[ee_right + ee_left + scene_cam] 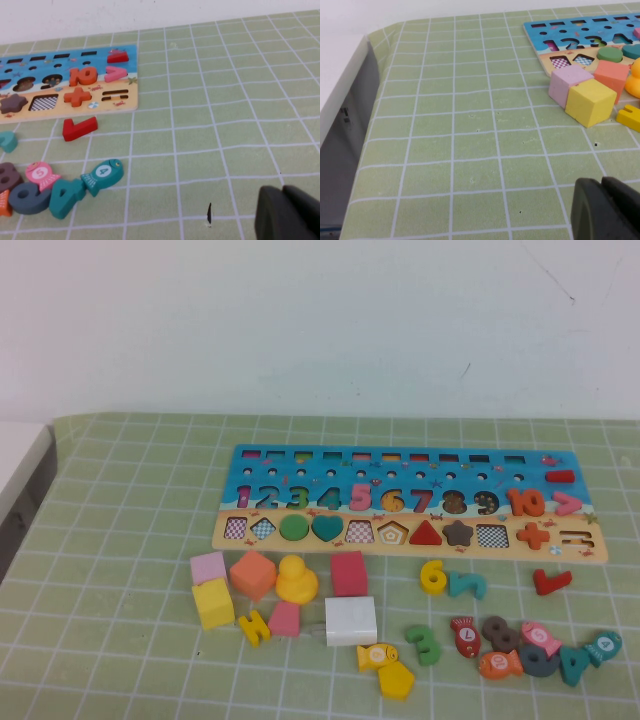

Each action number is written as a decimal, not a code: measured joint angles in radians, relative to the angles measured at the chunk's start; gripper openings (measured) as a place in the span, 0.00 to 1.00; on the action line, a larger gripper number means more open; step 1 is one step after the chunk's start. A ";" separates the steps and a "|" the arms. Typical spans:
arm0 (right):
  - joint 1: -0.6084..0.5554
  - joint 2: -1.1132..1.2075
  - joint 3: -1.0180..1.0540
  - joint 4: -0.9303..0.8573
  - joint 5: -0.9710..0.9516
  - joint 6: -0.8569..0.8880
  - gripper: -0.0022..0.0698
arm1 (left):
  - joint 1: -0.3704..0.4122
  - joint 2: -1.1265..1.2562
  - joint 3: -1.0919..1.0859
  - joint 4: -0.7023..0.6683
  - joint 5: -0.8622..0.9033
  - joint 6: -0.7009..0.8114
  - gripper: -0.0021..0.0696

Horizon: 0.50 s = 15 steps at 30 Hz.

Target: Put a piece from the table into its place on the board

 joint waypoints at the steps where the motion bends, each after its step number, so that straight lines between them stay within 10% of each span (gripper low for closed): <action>1: 0.000 0.000 0.000 0.000 -0.002 0.000 0.03 | 0.000 0.000 0.000 0.000 0.000 0.000 0.03; 15: 0.000 0.000 0.009 0.000 -0.290 0.000 0.03 | 0.000 0.000 0.000 0.000 0.000 0.000 0.03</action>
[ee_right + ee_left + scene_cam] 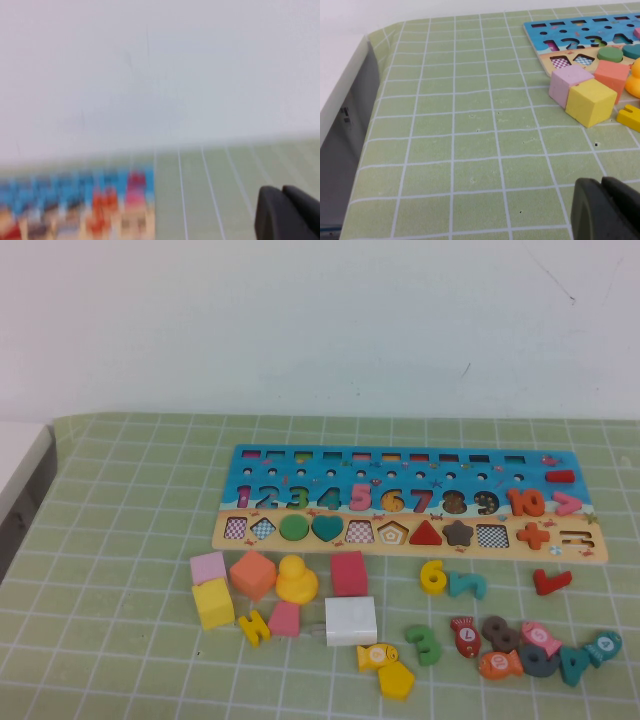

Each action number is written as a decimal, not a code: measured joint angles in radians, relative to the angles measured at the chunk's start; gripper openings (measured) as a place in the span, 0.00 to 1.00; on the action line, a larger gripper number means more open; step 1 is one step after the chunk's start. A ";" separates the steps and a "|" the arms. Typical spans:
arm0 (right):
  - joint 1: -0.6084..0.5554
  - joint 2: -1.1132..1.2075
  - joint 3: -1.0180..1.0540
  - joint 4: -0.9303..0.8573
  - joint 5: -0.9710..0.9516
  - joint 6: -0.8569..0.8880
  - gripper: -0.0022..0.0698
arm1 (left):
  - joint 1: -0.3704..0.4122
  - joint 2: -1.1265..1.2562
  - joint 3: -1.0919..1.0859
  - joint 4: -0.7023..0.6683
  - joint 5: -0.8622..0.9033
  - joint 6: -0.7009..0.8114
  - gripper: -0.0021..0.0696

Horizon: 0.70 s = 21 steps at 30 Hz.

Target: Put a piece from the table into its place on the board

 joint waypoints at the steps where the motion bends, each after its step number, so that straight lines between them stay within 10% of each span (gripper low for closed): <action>1: 0.000 0.000 0.000 0.000 -0.065 0.000 0.03 | 0.000 0.000 0.000 0.000 0.000 0.000 0.03; 14: 0.000 0.000 0.000 0.009 -0.553 0.000 0.03 | 0.000 0.000 0.000 0.000 0.000 0.000 0.03; 21: 0.000 0.014 -0.242 0.027 -0.216 0.016 0.03 | 0.000 0.000 0.000 0.000 0.000 0.000 0.03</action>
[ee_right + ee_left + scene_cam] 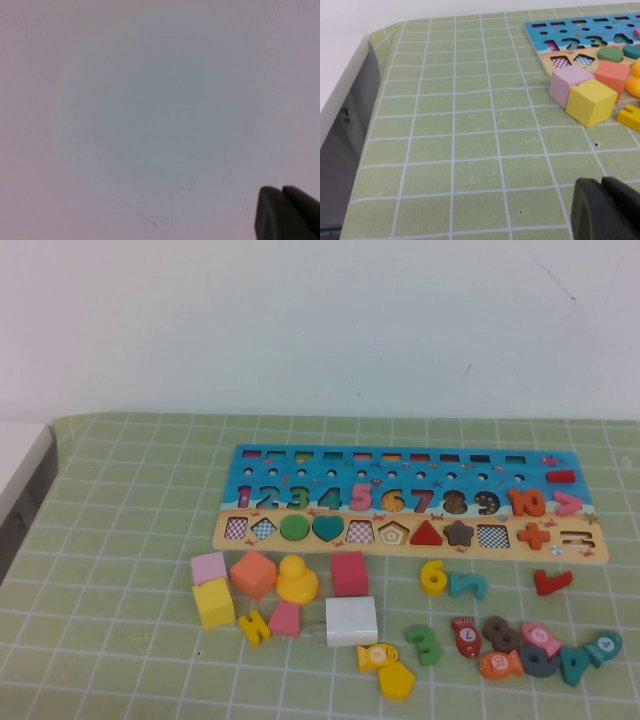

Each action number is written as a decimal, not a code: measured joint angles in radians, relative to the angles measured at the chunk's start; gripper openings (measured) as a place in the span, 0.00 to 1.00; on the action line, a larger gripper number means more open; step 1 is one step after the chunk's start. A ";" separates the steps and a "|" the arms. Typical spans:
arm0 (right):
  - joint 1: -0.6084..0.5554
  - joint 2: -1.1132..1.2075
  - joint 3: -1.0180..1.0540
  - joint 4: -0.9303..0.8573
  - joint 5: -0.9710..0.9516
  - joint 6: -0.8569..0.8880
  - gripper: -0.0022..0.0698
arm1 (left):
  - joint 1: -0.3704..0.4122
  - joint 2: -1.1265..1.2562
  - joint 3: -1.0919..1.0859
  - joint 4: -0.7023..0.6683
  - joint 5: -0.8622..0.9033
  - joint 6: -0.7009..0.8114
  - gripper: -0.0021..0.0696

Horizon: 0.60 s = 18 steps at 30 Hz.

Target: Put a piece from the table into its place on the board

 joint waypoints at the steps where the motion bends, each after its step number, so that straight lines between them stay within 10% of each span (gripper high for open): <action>1: 0.000 0.026 -0.060 0.000 0.076 0.002 0.03 | 0.000 0.000 0.000 0.000 0.000 0.000 0.03; 10: 0.000 0.422 -0.468 0.029 0.671 0.002 0.03 | 0.000 0.000 0.000 0.000 0.000 0.000 0.03; 18: 0.000 0.747 -0.507 0.232 0.702 0.002 0.03 | 0.000 0.000 0.000 0.000 0.000 0.000 0.03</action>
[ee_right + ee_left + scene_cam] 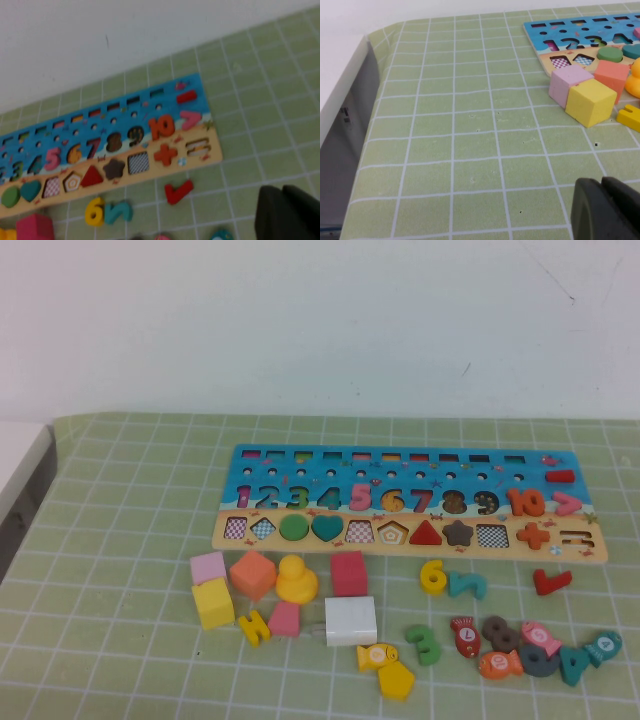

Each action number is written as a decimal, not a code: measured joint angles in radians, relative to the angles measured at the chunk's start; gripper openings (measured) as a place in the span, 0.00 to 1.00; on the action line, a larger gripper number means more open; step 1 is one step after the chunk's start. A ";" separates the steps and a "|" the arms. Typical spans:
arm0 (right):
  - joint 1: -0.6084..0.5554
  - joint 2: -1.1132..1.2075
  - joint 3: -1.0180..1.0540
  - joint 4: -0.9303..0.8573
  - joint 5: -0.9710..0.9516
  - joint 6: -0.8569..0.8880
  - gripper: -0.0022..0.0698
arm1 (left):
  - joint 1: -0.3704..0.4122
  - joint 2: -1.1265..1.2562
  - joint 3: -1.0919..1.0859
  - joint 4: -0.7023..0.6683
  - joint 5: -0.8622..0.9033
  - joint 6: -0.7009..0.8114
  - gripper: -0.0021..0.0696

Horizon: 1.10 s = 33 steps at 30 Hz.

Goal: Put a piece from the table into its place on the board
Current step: Pick up the "number 6"

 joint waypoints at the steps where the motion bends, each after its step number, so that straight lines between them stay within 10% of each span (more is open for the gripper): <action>1: 0.000 0.047 0.000 0.034 0.000 -0.003 0.03 | 0.000 0.000 0.000 0.000 0.000 0.000 0.03; 13: 0.152 0.609 -0.179 0.377 0.110 -0.294 0.13 | 0.000 0.000 0.000 0.000 0.000 0.000 0.03; 20: 0.420 0.908 -0.427 0.197 0.144 -0.196 0.33 | 0.000 0.000 0.000 0.000 0.000 0.000 0.03; 33: 0.540 1.280 -0.868 -0.026 0.350 -0.035 0.57 | 0.000 0.000 0.000 0.000 0.000 0.002 0.03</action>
